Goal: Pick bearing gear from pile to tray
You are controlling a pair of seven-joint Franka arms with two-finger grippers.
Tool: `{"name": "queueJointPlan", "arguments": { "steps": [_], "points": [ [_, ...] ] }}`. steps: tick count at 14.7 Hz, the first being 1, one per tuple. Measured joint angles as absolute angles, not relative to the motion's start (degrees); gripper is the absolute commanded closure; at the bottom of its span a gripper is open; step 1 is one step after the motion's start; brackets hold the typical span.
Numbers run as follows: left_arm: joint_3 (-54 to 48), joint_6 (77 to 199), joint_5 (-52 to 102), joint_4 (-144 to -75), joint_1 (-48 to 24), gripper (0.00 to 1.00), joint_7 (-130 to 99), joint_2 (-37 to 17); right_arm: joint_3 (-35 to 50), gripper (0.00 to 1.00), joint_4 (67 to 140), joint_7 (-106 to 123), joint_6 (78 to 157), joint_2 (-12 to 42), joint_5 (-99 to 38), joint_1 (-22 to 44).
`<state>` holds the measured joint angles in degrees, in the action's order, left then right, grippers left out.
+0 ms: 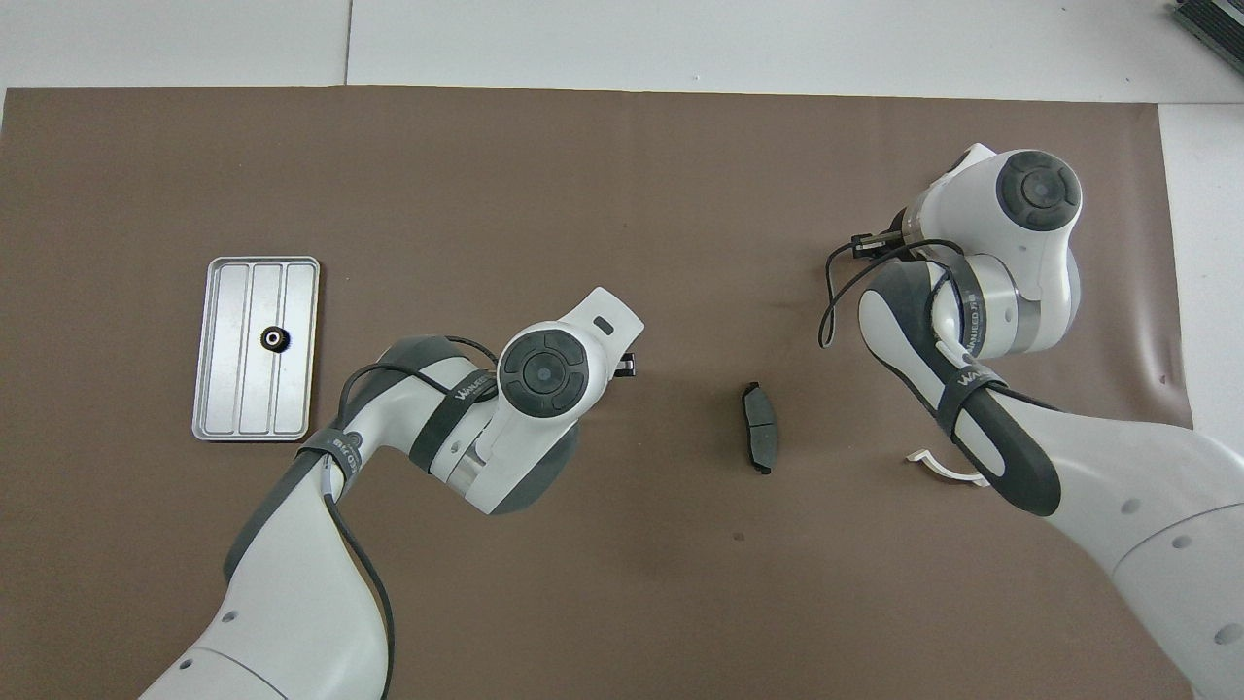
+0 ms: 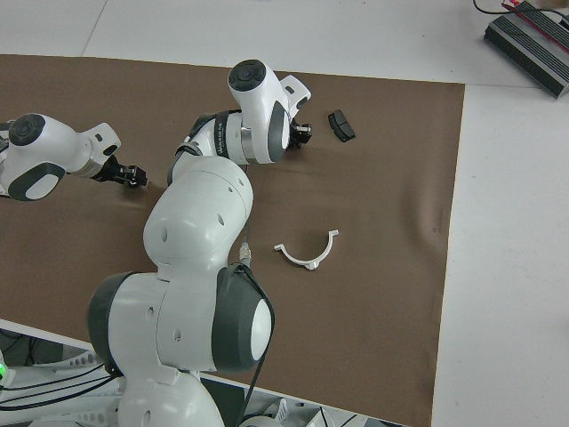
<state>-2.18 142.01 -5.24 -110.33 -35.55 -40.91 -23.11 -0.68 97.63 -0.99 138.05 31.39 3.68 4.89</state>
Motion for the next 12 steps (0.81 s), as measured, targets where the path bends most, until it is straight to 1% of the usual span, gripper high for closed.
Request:
{"name": "queueJointPlan", "arguments": {
  "steps": [3, 6, 8, 10, 12],
  "points": [
    [-1.8, 140.8, -5.5, -110.2, -35.5, 1.0, -41.1, -22.9, -0.6, 1.0, 97.5, -1.2, 137.9, 31.4, 3.7, 4.9],
    [0.2, 138.4, -6.5, -110.2, -35.4, 1.0, -41.3, -21.1, -0.1, 1.0, 95.1, -5.2, 133.2, 30.6, 3.7, 6.7],
    [1.9, 135.8, -6.7, -110.3, -34.3, 1.0, -41.2, -18.0, 0.1, 1.0, 93.8, -10.1, 128.6, 28.1, 3.7, 10.1],
    [2.4, 133.6, -6.9, -111.5, -31.2, 1.0, -39.3, -14.1, 0.3, 1.0, 93.6, -16.8, 124.2, 25.1, 3.7, 14.6],
    [2.5, 132.4, -7.0, -113.9, -27.1, 1.0, -35.8, -10.3, 0.4, 1.0, 93.8, -26.1, 122.6, 23.4, 3.7, 20.2]
  ]
}}
